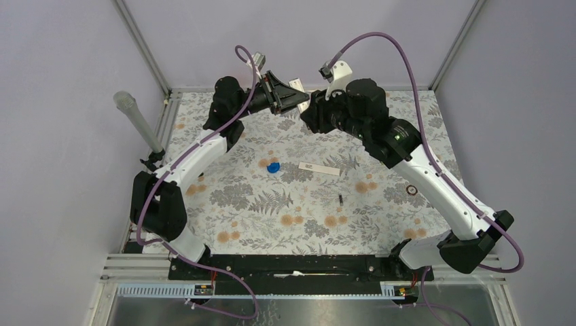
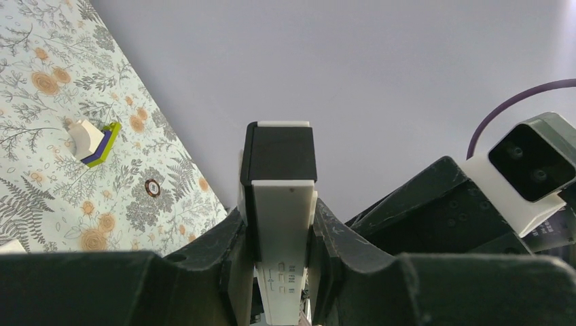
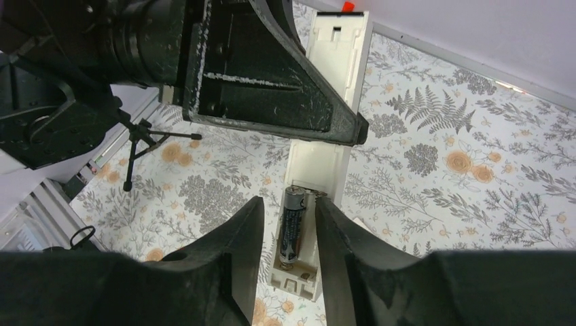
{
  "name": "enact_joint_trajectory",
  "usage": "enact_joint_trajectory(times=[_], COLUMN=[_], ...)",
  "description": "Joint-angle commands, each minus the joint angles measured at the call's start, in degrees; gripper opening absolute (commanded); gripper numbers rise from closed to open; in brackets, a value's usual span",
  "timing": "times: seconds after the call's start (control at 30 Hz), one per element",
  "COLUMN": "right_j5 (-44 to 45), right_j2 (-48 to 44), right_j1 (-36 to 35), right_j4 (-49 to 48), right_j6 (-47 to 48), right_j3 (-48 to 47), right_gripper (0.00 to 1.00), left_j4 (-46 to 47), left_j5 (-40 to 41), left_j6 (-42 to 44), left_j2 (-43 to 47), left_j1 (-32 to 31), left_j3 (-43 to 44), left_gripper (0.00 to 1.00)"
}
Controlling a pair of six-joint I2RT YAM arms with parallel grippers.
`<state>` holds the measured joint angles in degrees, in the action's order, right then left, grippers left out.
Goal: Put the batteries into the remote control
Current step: Load the battery into the remote control.
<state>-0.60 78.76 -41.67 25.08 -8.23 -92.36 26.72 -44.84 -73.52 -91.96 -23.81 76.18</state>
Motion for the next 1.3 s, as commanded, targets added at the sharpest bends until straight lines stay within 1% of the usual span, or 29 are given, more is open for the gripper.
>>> enact_joint_trajectory(times=[0.0, 0.07, 0.2, 0.27, 0.3, 0.37, 0.43, 0.5, 0.57, 0.7, 0.77, 0.87, 1.0, 1.13, 1.27], right_j5=[1.66, 0.10, -2.11, -2.62, -2.72, -3.21, -4.31, -7.27, -8.27, -14.81, -18.95, -23.58, -26.98, -28.48, -28.20], right_j2=[0.16, 0.20, 0.39, 0.20, -0.03, -0.53, -1.14, -1.27, -0.70, 1.25, 1.96, 2.20, 3.21, 3.85, 3.74], right_j1=[-0.30, -0.23, 0.44, 1.11, 1.63, 3.00, 4.34, 5.95, 7.61, 12.38, 14.02, 14.34, 14.39, 14.42, 14.49], right_j4=[0.16, -0.06, -0.20, -0.33, -0.42, -1.15, -2.20, -3.57, -3.58, -3.53, -5.95, -11.61, -15.90, -21.05, -26.69], right_j6=[-1.73, -1.79, -3.96, -6.00, -8.09, -11.78, -14.78, -17.34, -20.91, -32.75, -37.38, -41.86, -47.01, -52.29, -54.82], right_j3=[-4.28, -4.89, -5.97, -6.09, -5.76, -4.61, -3.08, -1.72, -1.32, 0.46, 2.42, 5.57, 7.40, 9.73, 11.93], right_gripper=[0.45, 0.52, 0.62, 0.71, 0.79, 0.89, 0.95, 0.97, 0.98, 0.99, 1.00, 1.00, 1.00, 1.00, 1.00], left_j4=[3.52, 2.79, 1.53, 1.56, 1.65, 2.01, 2.89, 2.94, 1.57, 3.31, 3.87, 4.74, 5.62, 6.98, 7.76], left_j5=[-0.01, 0.24, 0.92, 1.31, 1.55, 2.26, 3.12, 4.22, 5.08, 6.22, 7.05, 8.31, 9.53, 9.43, 9.12], left_j6=[0.85, 1.75, 3.62, 4.14, 4.35, 4.75, 4.74, 5.35, 6.95, 6.10, 5.81, 5.49, 5.71, 5.14, 5.22], left_j2=[1.54, 1.53, 1.40, 1.39, 1.40, 1.61, 1.80, 2.09, 2.18, 1.92, 1.81, 1.81, 1.75, 1.44, 1.52], left_j1=[0.84, 1.08, 1.72, 2.14, 2.25, 2.64, 2.84, 2.89, 2.96, 3.16, 3.09, 3.11, 3.08, 3.07, 2.99], left_j3=[2.26, 2.28, 2.55, 2.57, 2.57, 2.57, 2.33, 2.48, 3.09, 3.25, 3.31, 2.96, 2.10, 1.59, 0.96], left_gripper=[0.00, 0.00, 0.00, 0.00, 0.00, 0.00, 0.00, 0.00, 0.00, 0.00, 0.00, 0.00, 0.00, 0.00, 0.00])
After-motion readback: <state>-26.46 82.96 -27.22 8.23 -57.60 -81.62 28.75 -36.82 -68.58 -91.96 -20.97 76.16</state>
